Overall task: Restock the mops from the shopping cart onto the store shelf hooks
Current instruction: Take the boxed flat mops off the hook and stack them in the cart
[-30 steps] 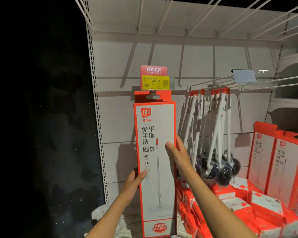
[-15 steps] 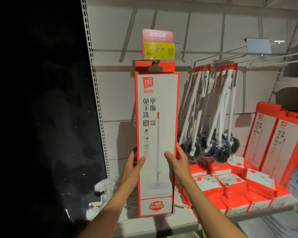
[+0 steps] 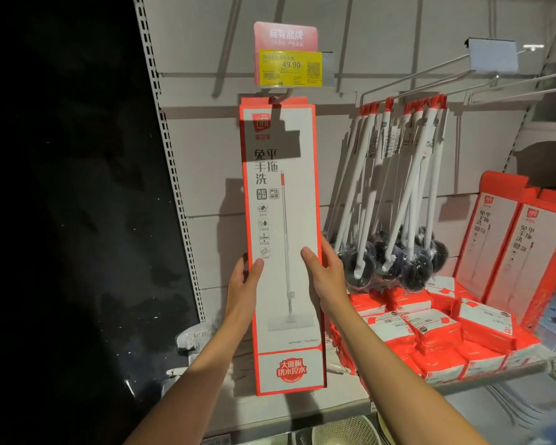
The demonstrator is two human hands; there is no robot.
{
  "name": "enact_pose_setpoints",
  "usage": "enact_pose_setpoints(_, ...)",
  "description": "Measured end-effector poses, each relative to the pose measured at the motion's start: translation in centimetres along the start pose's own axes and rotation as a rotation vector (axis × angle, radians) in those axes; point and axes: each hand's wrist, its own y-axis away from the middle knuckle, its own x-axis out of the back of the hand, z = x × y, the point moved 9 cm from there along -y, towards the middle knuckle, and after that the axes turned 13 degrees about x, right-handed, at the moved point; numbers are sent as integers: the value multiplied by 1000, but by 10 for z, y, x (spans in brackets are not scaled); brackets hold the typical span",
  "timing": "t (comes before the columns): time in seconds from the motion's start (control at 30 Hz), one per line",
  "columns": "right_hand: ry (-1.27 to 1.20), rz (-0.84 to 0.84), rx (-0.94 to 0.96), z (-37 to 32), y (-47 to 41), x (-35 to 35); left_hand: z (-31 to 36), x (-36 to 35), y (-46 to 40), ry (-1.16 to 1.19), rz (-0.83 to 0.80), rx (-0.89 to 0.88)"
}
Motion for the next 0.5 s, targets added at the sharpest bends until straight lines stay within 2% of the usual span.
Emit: enact_pose_setpoints(0.5,-76,-114,-49,69,-89,-3,9,-20,-79,60,105,-27)
